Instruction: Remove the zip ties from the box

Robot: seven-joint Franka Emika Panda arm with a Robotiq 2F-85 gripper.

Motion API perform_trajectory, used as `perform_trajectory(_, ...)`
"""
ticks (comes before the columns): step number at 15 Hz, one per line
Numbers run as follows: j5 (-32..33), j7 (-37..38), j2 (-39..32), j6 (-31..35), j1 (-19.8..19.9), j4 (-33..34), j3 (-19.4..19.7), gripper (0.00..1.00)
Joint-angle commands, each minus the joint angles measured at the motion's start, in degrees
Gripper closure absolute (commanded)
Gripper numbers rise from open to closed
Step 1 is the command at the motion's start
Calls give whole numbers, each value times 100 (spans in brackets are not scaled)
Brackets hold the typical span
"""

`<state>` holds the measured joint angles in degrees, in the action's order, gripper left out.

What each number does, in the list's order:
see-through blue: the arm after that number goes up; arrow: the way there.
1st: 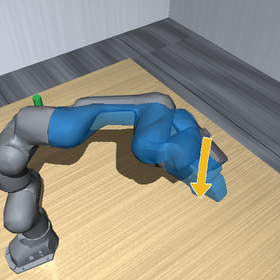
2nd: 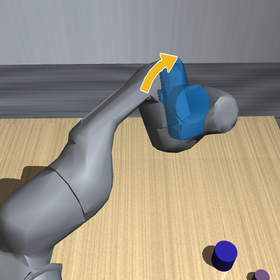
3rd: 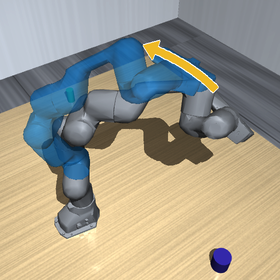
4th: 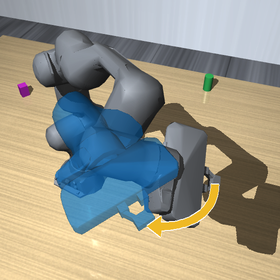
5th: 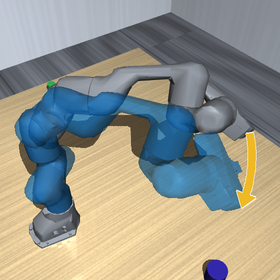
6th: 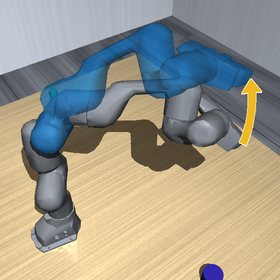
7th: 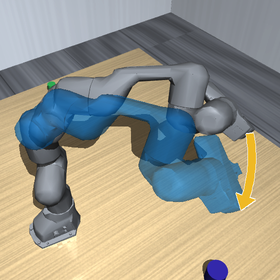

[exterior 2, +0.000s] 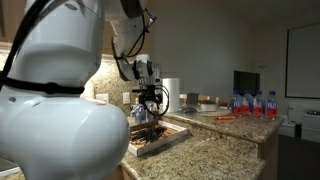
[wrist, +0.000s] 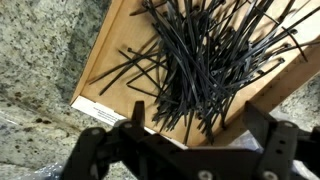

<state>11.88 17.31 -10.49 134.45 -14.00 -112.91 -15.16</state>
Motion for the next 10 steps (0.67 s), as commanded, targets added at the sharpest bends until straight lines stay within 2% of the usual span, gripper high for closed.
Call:
perform_trajectory(1,320,-64,-460,-48,-256,251,193,0)
perform_trajectory(4,369,-199,-772,-26,-374,355,289,0)
perform_trajectory(6,643,-32,-811,9,-528,349,416,0)
perform_trajectory(7,372,-55,-776,5,-478,297,381,0)
perform_trajectory(10,389,-51,-834,6,-518,321,415,0)
